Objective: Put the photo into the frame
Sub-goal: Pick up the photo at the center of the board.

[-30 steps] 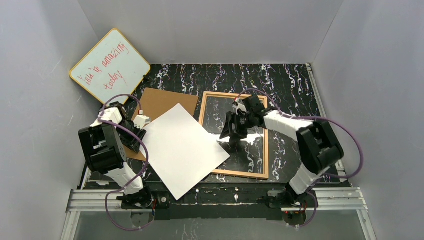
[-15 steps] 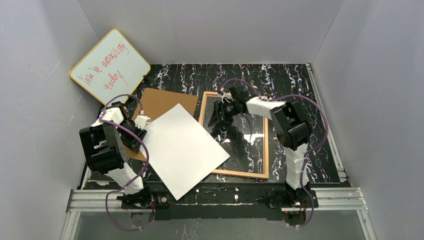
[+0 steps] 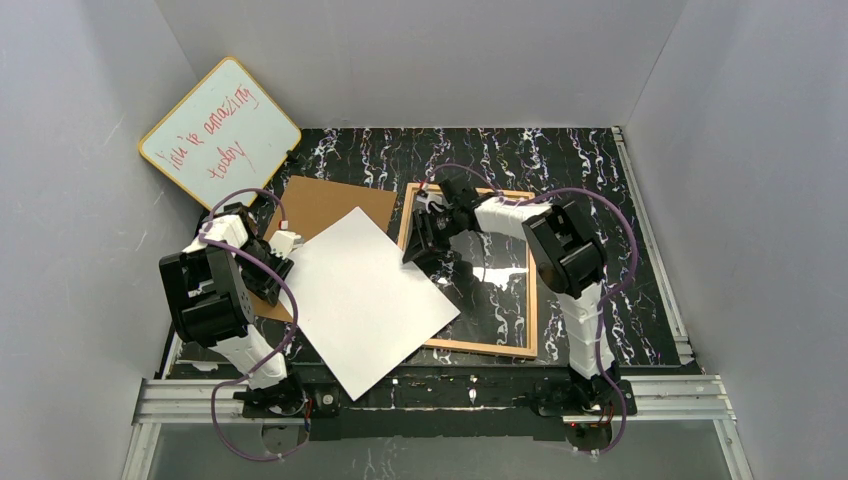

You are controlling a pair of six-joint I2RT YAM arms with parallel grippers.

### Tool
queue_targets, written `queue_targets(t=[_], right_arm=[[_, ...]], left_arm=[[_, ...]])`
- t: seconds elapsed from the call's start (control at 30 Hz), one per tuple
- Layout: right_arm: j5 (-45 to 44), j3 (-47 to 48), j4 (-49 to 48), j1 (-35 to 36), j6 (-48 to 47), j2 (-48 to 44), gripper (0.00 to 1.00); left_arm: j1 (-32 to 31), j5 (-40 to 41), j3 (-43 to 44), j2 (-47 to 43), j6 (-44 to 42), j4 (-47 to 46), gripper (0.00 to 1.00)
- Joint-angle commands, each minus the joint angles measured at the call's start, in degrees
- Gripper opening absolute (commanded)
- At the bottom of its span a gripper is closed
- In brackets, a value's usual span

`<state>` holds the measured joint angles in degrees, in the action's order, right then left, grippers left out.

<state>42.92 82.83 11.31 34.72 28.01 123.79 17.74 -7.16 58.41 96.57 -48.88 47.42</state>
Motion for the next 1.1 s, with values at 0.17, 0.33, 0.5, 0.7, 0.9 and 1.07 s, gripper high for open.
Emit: queue_targets(t=[0.17,0.33,0.5,0.7,0.9,1.07], right_arm=[[4.4,-0.6,-5.6,1.7,4.0,0.0,0.47],[7.2,-1.7,-8.7,2.1,6.9,-0.8,0.41],[10.2,-1.2,-8.9,2.8,7.9,0.0,0.40],[13.5,-5.1,-18.2,3.8,14.7,0.0,0.38],[13.9,-6.8,-27.3,5.1,22.2,0.1,0.38],[12.3,-6.0,-27.7,5.6,23.6,1.4,0.25]], left_arm=[[-0.1,0.0,-1.6,1.9,-0.4,-0.4,0.38],[-0.2,0.3,-1.6,2.0,-0.4,-0.5,0.37],[-0.2,0.0,-1.5,2.0,-0.3,-0.5,0.37],[-0.2,0.1,-2.2,2.0,-0.5,-0.7,0.37],[-0.2,0.1,-2.4,2.1,-0.8,-0.8,0.35],[-0.1,0.3,-2.4,2.0,-1.0,-0.7,0.34]])
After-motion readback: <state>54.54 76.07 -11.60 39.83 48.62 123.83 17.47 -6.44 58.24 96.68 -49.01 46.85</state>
